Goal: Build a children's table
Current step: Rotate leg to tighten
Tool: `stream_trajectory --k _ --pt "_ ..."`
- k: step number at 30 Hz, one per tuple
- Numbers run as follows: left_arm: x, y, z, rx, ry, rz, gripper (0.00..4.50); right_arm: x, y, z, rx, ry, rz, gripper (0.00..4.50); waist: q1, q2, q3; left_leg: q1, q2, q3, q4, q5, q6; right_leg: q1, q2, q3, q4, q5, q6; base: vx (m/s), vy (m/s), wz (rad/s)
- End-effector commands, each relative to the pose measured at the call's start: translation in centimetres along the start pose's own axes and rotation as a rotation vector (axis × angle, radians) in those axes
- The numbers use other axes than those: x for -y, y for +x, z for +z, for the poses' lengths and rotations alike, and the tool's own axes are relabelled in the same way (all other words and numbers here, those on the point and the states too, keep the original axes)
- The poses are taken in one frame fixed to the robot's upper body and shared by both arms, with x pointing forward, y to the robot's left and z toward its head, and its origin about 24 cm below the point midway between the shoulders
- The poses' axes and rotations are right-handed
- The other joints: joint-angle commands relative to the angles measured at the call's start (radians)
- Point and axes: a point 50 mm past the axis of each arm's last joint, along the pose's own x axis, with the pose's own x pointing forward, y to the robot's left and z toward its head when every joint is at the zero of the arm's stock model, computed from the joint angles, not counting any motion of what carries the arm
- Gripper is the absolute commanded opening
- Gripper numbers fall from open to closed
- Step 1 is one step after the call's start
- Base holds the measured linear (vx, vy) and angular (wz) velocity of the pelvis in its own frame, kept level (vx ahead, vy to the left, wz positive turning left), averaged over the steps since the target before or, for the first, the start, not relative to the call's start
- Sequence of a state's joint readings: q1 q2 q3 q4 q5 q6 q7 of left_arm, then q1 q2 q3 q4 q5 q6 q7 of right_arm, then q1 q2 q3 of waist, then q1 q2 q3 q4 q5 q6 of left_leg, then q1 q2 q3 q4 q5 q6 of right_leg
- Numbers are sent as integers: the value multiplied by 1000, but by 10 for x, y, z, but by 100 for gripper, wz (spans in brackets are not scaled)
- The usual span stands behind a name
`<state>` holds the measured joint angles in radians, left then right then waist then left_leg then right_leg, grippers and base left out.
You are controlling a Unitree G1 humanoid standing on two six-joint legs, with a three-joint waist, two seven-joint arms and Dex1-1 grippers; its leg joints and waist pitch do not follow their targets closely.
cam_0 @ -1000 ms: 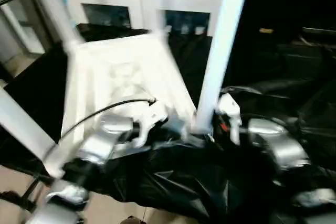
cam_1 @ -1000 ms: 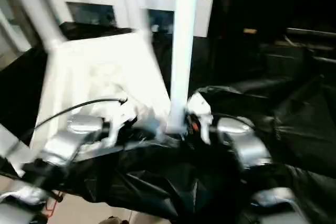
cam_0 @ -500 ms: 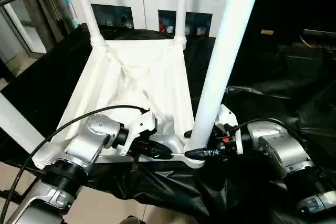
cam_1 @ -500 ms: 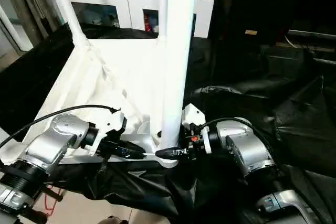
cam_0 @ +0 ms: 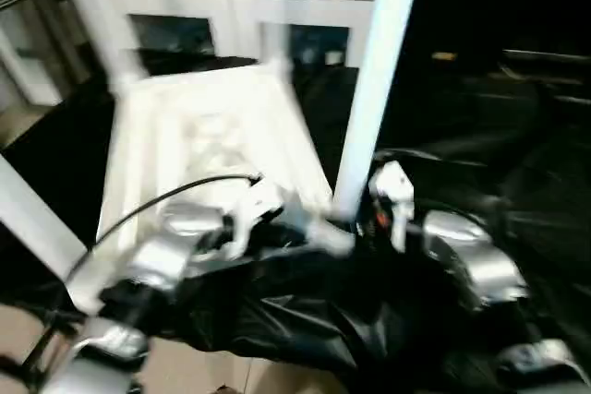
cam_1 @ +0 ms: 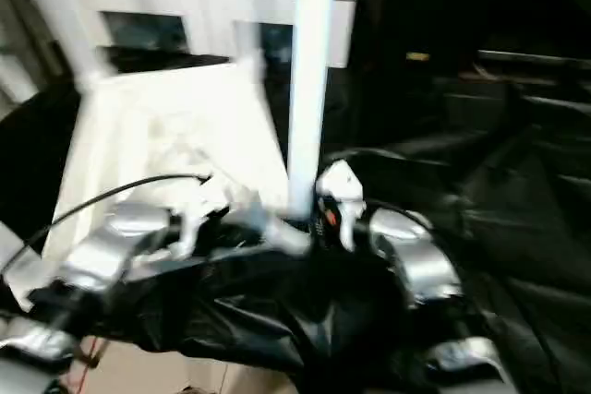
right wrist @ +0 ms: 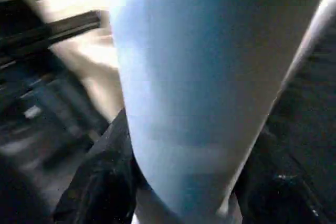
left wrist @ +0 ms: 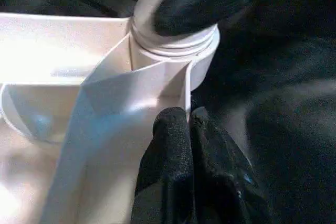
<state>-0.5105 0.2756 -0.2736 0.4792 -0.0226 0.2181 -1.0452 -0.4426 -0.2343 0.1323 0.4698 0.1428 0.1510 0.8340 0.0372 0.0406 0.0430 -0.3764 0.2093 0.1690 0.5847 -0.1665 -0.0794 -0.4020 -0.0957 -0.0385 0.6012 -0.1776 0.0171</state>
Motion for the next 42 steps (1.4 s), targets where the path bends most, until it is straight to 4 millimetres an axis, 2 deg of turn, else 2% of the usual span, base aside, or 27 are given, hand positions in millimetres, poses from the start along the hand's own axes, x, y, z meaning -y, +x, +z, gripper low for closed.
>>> stream_trajectory --k 1,4,5,7,8,10,12,14,16,19,20,22,23,24,25,26,29,31,34,36,40,42 --pt "6 15 16 39 53 -27 0 -15 15 -23 -96 82 20 198 2 -6 -48 14 1 -1 -83 -412 -15 29 -30 13 -98 -480 -147 0 0 0" --pt "5 26 21 45 54 46 0 -15 26 -26 -101 136 -107 197 -5 -8 -45 17 -1 -4 -84 -448 -20 23 -29 10 -108 -554 -120 0 0 0" --pt "5 34 23 45 53 86 0 -15 35 -26 -106 146 -171 197 -7 -2 -45 21 -3 -8 -85 -463 -29 21 -32 6 -115 -599 -99 0 0 0" --pt "6 40 25 43 55 101 0 -17 41 -24 -110 133 -185 197 -11 -6 -45 21 -4 -10 -87 -474 -30 23 -30 1 -119 -611 -89 0 0 0" --pt "7 42 26 42 58 108 0 -18 44 -22 -105 114 -191 197 -13 -4 -44 22 -5 -14 -89 -493 -30 23 -29 -3 -124 -623 -79 0 0 0" --pt "9 44 25 43 64 97 0 -18 46 -17 -59 121 -181 251 -16 2 -45 25 -3 -16 -93 -520 -28 24 -29 -7 -129 -603 -81 0 0 0" --pt "11 43 25 43 68 77 0 -17 44 -15 -40 132 -160 267 -17 2 -46 20 -3 -19 -97 -528 -22 27 -27 -9 -128 -574 -88 0 0 0" --pt "12 42 23 40 70 58 0 -17 43 -13 -29 136 -139 286 -13 3 -49 26 0 -17 -98 -526 -18 23 -27 -1 -123 -508 -117 0 0 0" --pt "13 39 20 31 76 28 0 -17 39 -11 -29 98 -90 308 -9 1 -52 25 1 -13 -98 -512 -17 25 -24 4 -116 -445 -142 0 0 0" --pt "13 32 15 7 89 -19 0 -17 28 -7 -32 18 43 313 -1 -1 -57 21 4 -6 -95 -459 -2 32 -24 11 -104 -342 -176 0 0 0" --pt "13 29 13 -1 96 -39 0 -17 23 -5 -34 -3 98 313 3 -2 -58 19 5 2 -91 -409 13 34 -24 15 -97 -276 -203 52 -10 6" --pt "13 24 11 -11 107 -72 0 -16 15 -4 -43 -25 170 313 10 -5 -60 25 6 9 -85 -381 32 33 -25 17 -96 -252 -219 55 -16 8" --pt "14 21 10 -20 114 -93 0 -15 9 -4 -55 -38 211 313 13 -5 -61 25 7 10 -83 -368 37 34 -26 18 -94 -244 -224 64 -27 10" --pt "14 19 9 -26 117 -106 0 -14 5 -4 -64 -44 237 313 21 -3 -65 19 9 13 -79 -305 49 41 -25 18 -84 -182 -240 64 -27 10" --pt "14 16 7 -33 127 -133 0 -14 -1 -4 -79 -52 284 313 24 -3 -66 17 9 12 -79 -283 53 44 -25 17 -81 -159 -245 62 -22 5" --pt "14 12 6 -39 136 -158 0 -14 -6 -4 -93 -59 325 313 32 -2 -70 17 11 13 -75 -237 67 49 -22 15 -72 -100 -254 60 -17 2" --pt "16 0 2 -55 156 -253 0 -14 -23 -3 -134 -73 444 313 46 0 -72 14 12 14 -69 -179 90 51 -23 13 -60 -12 -283 37 -9 1" --pt "17 -5 0 -66 153 -289 0 -14 -27 -2 -145 -70 477 313 52 0 -72 18 12 13 -69 -187 88 51 -22 13 -58 -16 -289 0 0 0" --pt "17 -10 -2 -81 155 -315 0 -13 -30 -1 -159 -73 501 313 52 2 -71 21 14 15 -72 -208 76 49 -22 13 -60 -36 -292 0 0 0" --pt "14 -16 -6 -121 167 -325 0 -13 -32 -1 -174 -78 521 313 50 0 -67 20 13 14 -77 -241 59 50 -24 13 -65 -95 -280 0 0 0" --pt "13 -21 -7 -129 164 -341 0 -16 -34 -1 -196 -87 559 278 50 -2 -64 23 13 15 -80 -277 38 47 -25 16 -72 -168 -262 0 0 0" --pt "12 -21 -6 -127 163 -343 0 -17 -34 -1 -201 -89 569 256 50 -3 -64 21 13 14 -81 -272 35 48 -25 17 -72 -175 -253 0 0 0"
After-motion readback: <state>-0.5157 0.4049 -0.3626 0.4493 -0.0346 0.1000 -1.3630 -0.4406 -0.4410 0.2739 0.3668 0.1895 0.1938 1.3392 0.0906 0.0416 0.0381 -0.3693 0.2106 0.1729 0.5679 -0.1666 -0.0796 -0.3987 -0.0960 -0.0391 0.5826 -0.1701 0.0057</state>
